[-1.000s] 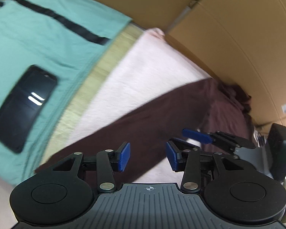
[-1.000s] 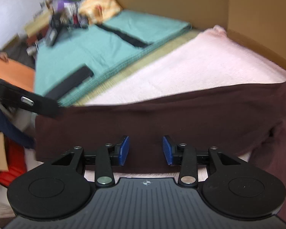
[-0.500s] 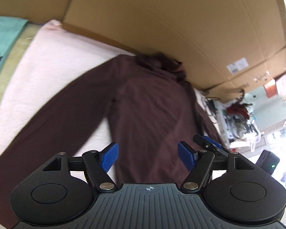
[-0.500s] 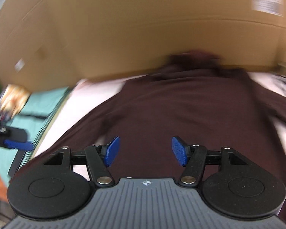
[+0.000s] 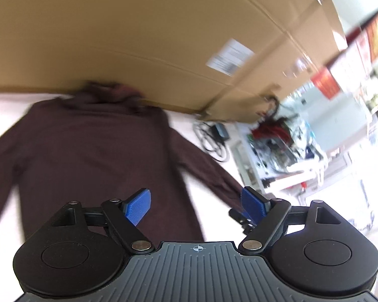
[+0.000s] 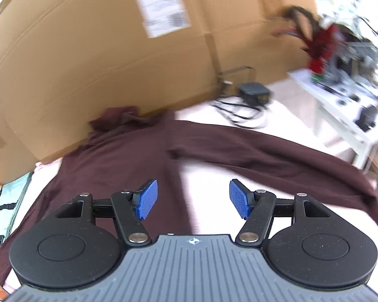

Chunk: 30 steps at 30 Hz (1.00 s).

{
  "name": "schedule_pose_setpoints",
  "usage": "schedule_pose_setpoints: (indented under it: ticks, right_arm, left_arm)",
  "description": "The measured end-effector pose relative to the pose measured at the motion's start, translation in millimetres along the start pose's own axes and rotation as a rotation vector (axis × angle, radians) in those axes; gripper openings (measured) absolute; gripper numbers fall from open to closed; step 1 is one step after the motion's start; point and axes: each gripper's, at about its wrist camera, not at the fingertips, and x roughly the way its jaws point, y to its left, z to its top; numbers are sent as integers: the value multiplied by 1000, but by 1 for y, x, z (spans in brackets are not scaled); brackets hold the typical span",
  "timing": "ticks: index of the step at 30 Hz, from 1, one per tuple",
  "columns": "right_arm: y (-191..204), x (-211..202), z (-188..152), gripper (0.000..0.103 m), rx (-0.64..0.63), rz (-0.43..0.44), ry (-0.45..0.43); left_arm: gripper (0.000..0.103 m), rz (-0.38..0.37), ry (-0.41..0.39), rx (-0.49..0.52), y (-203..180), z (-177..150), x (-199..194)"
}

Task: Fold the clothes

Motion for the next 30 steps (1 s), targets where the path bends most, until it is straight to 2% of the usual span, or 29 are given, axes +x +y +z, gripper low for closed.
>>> schedule_pose_setpoints:
  ticks: [3, 7, 12, 14, 15, 18, 21, 25, 28, 30]
  right_arm:
    - [-35, -7, 8, 68, 43, -10, 21]
    - [-62, -16, 10, 68, 75, -18, 20]
    - [-83, -28, 3, 68, 145, -45, 17]
    - [-90, -31, 0, 68, 166, -47, 25]
    - [-93, -33, -1, 68, 170, -50, 29]
    - [-101, -36, -4, 68, 184, -69, 36]
    - [-114, -40, -6, 68, 220, -96, 32]
    - [-134, -43, -9, 69, 284, -129, 25]
    - [-144, -42, -11, 69, 322, -141, 29]
    - [-147, -41, -11, 69, 329, -139, 30]
  left_arm:
    - [89, 85, 25, 101, -33, 10, 52]
    - [89, 336, 12, 331, -60, 10, 134]
    - [83, 512, 48, 632, -76, -4, 228]
    - [81, 552, 77, 682, -74, -4, 253]
    - [77, 571, 92, 706, -73, -4, 265]
    - [70, 582, 145, 691, -62, 2, 290]
    - [64, 587, 193, 684, -55, 3, 302]
    - [64, 543, 253, 689, -53, 1, 308]
    - [64, 576, 240, 730, -53, -2, 313]
    - [64, 595, 248, 716, -50, 0, 321]
